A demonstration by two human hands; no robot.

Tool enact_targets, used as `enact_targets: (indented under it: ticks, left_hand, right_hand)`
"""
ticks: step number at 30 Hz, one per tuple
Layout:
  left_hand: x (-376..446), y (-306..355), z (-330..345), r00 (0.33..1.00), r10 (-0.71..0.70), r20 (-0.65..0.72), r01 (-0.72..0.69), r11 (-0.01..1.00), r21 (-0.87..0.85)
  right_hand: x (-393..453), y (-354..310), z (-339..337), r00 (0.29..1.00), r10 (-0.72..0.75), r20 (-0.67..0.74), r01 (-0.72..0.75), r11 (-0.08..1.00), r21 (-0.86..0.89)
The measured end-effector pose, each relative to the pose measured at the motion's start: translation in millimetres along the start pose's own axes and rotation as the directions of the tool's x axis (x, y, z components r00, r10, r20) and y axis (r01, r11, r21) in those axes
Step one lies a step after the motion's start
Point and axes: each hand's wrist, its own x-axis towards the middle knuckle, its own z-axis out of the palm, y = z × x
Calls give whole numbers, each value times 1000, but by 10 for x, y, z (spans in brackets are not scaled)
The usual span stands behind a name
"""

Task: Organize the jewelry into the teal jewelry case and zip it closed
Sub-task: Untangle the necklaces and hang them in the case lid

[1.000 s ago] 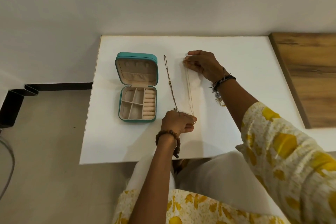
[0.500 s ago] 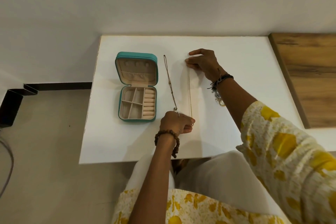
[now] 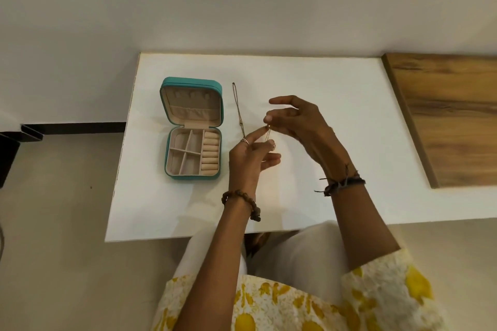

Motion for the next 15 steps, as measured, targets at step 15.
enact_targets:
  ticks: [15]
  left_hand:
    - [47, -46, -53, 997, 55, -61, -60, 995, -80]
  right_hand:
    - [-103, 15, 25, 999, 5, -34, -6, 1000, -9]
